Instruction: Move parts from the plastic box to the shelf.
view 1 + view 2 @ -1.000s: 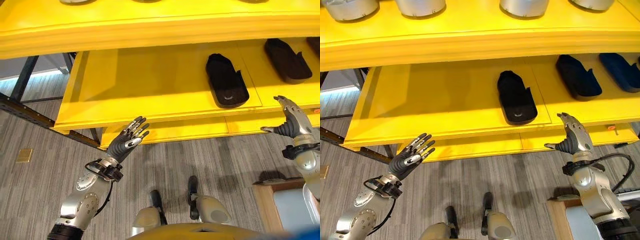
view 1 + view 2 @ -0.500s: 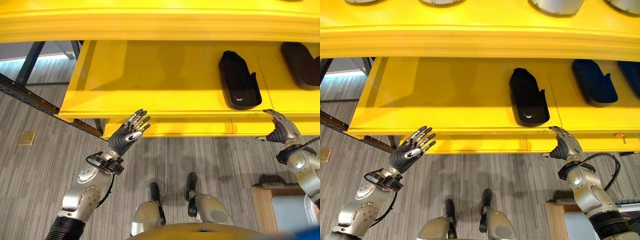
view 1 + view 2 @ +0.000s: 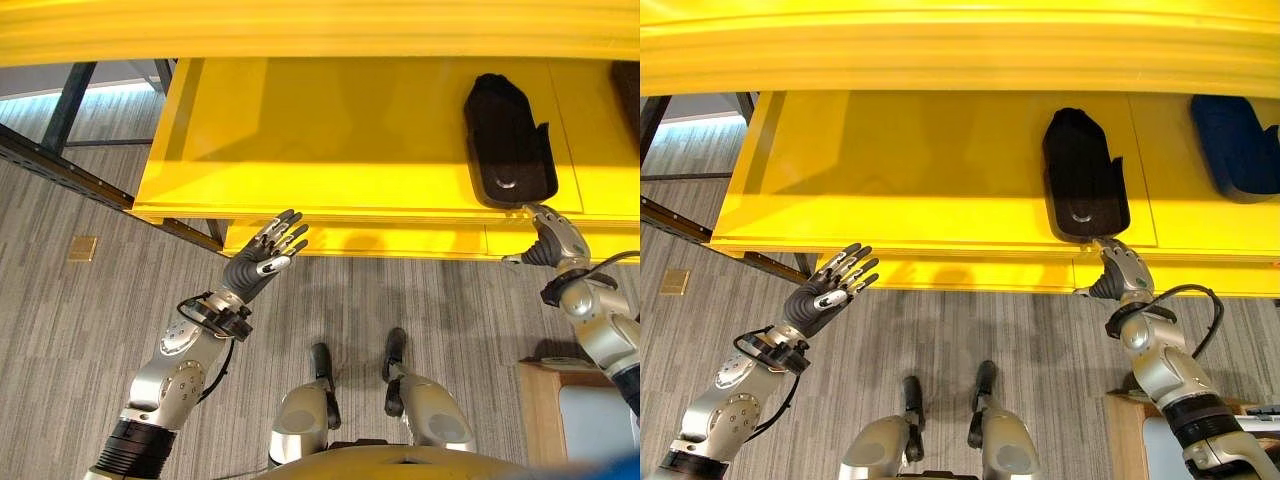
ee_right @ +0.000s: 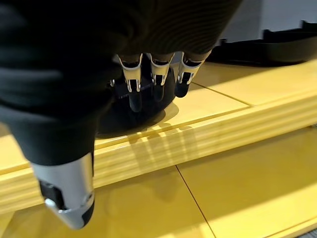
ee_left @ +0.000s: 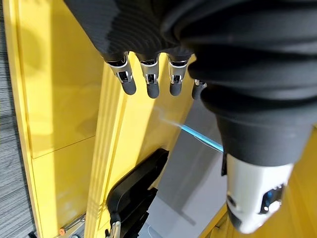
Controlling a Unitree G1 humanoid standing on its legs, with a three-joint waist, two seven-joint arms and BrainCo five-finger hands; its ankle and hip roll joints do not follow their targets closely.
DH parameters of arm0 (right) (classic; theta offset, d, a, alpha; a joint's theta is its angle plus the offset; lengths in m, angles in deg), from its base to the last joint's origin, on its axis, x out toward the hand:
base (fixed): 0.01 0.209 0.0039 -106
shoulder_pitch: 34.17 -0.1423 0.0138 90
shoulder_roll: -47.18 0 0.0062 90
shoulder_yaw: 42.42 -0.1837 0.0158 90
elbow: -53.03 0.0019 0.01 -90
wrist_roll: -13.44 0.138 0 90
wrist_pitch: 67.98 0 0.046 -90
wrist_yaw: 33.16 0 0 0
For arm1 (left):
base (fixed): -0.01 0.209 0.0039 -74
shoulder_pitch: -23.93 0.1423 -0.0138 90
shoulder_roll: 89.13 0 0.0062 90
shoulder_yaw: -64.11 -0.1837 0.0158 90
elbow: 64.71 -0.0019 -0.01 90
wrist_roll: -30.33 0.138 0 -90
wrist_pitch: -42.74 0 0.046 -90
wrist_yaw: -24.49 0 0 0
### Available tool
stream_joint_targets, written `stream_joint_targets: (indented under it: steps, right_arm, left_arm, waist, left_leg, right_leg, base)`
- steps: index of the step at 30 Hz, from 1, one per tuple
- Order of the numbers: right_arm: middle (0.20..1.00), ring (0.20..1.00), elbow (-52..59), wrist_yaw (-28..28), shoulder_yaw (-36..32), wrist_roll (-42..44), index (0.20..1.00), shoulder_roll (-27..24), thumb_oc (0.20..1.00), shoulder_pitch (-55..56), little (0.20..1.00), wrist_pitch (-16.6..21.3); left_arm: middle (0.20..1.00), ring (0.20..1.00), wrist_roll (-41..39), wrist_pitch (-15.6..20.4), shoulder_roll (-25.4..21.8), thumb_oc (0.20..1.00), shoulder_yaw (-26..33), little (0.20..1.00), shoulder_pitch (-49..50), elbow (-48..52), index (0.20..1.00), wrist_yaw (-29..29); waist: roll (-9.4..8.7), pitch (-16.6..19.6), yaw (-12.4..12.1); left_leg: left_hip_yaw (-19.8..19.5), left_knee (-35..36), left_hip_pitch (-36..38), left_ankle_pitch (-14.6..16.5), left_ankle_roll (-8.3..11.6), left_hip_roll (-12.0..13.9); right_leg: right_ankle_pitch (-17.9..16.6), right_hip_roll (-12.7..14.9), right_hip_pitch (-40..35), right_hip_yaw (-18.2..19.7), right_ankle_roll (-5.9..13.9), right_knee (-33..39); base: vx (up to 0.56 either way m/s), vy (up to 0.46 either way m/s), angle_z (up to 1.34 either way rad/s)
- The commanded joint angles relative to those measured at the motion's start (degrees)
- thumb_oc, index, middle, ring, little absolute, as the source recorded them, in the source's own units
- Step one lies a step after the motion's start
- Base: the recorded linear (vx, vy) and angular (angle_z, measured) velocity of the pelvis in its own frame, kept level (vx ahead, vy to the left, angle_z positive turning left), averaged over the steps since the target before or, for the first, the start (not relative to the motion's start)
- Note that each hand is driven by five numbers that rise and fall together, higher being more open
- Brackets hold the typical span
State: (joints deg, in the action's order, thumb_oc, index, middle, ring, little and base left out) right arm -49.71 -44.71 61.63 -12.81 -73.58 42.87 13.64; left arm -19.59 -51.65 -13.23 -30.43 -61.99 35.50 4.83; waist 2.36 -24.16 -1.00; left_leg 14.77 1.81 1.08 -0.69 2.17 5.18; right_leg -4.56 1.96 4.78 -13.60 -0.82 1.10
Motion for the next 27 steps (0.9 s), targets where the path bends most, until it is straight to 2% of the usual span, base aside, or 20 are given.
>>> stream_joint_targets:
  steps: [1, 9, 19, 27]
  right_arm:
    - [1.0, 1.0, -0.23, -0.19, 2.18, -3.5, 1.0, -1.01, 1.0, -2.46, 1.0, -0.25]
    - [1.0, 1.0, -2.05, 0.61, 4.02, -4.19, 1.0, -1.77, 1.0, -5.16, 1.0, -1.01]
    - [1.0, 1.0, -7.34, 0.93, 6.4, -2.88, 1.0, -2.6, 1.0, -10.76, 1.0, -4.4]
    - [1.0, 1.0, -11.26, 0.85, 7.12, -1.36, 1.0, -3.33, 1.0, -15.56, 1.0, -5.02]
  left_arm:
    - [1.0, 1.0, 1.34, 1.69, -0.67, 1.0, -0.41, 1.0, 0.55, 2.29, 1.0, -1.61]
    - [1.0, 1.0, 1.37, 1.16, -0.81, 1.0, -0.74, 1.0, -0.14, 2.08, 1.0, -1.74]
    - [1.0, 1.0, 2.01, -0.03, -1.2, 1.0, -1.38, 1.0, -1.16, 1.52, 1.0, -2.28]
    - [1.0, 1.0, 2.22, -0.71, -1.27, 1.0, -1.49, 1.0, -1.75, 1.32, 1.0, -2.91]
  waist:
    - [-0.91, 2.74, -0.57]
    - [-0.69, 2.41, -1.0]
    - [-0.42, 1.71, -2.36]
    - [0.17, 1.07, -3.46]
  left_leg:
    - [-3.3, -1.85, -3.78, -2.48, 2.03, 1.32]
    - [-3.54, -2.08, -3.9, -2.58, 2.17, 1.41]
    - [-4.4, -2.59, -4.39, -2.71, 2.42, 1.53]
    - [-5.26, -3.08, -5.01, -2.71, 2.55, 1.46]
  right_leg:
    - [9.16, 2.38, -1.31, 1.39, 5.56, -10.68]
    - [9.39, 2.47, -1.16, 1.01, 5.47, -11.29]
    - [9.85, 2.74, -1.02, 0.19, 5.25, -12.36]
    - [10.31, 3.06, -0.72, -0.48, 5.1, -13.29]
  base:
    - [0.0, 0.0, 0.0]
    - [0.0, 0.0, 0.0]
    - [0.03, -0.021, 0.04]
    - [0.02, -0.012, 0.02]
